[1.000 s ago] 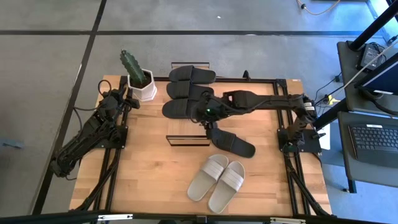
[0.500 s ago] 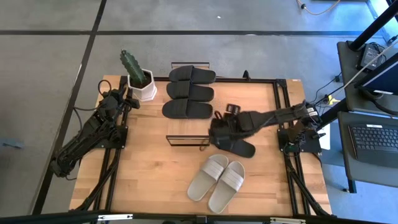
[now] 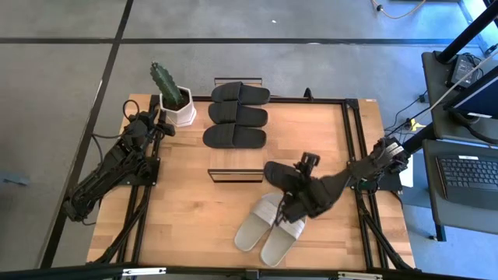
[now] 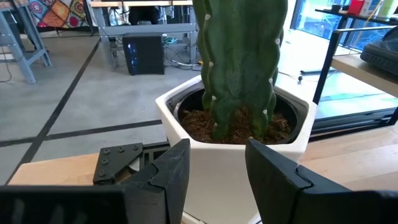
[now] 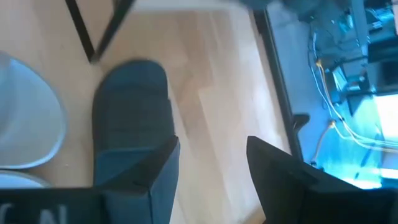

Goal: Pick and place slides into the shelf
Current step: Put the black slide on the shelf

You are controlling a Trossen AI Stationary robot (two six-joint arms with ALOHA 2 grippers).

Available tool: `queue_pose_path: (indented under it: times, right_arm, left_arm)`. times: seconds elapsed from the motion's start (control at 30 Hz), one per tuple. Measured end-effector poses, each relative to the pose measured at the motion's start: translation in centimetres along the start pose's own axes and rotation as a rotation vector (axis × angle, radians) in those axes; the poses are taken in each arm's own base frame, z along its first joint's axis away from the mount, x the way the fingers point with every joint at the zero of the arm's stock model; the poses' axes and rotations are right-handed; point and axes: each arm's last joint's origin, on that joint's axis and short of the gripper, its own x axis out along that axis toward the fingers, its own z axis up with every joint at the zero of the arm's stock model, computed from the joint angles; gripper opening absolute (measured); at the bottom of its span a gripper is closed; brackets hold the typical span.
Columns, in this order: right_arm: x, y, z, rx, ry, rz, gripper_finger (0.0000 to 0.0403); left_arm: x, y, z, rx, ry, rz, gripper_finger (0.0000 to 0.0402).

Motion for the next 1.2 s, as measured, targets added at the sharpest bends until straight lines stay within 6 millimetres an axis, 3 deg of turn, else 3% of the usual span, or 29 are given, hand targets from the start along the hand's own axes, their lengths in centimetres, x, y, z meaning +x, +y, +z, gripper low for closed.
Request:
queue_pose_path:
  times: [0.23,0.37,0.5,0.7,0.87,1.03,1.2]
  right_arm:
    - [4.6,3.4,-3.9,0.038,0.029,-0.045,0.0188]
    - [5.9,3.9,-5.1,0.023,0.036,-0.05,0.0188]
    - [5.6,2.5,-6.3,0.038,0.015,-0.052,0.0188]
    - [4.3,-1.3,-8.7,0.141,-0.177,0.005,0.0188]
    - [4.5,-4.0,-10.7,0.171,-0.286,0.101,0.0188]
    - [5.7,-4.3,-11.1,0.108,-0.432,0.171,0.0188]
    - [7.3,-3.3,-11.2,-0.108,-0.51,0.188,0.0188]
  left_arm:
    - [0.0,0.0,0.0,0.0,0.0,0.0,0.0147]
    - [0.0,0.0,0.0,0.0,0.0,0.0,0.0147]
    - [0.0,0.0,0.0,0.002,0.0,0.0,0.0147]
    - [0.0,0.0,0.0,0.003,0.0,0.001,0.0147]
    - [0.0,0.0,0.0,0.004,0.0,0.0,0.0147]
    - [0.0,0.0,0.0,0.004,0.0,0.001,0.0147]
    - [0.0,0.0,0.0,0.003,0.0,0.0,0.0147]
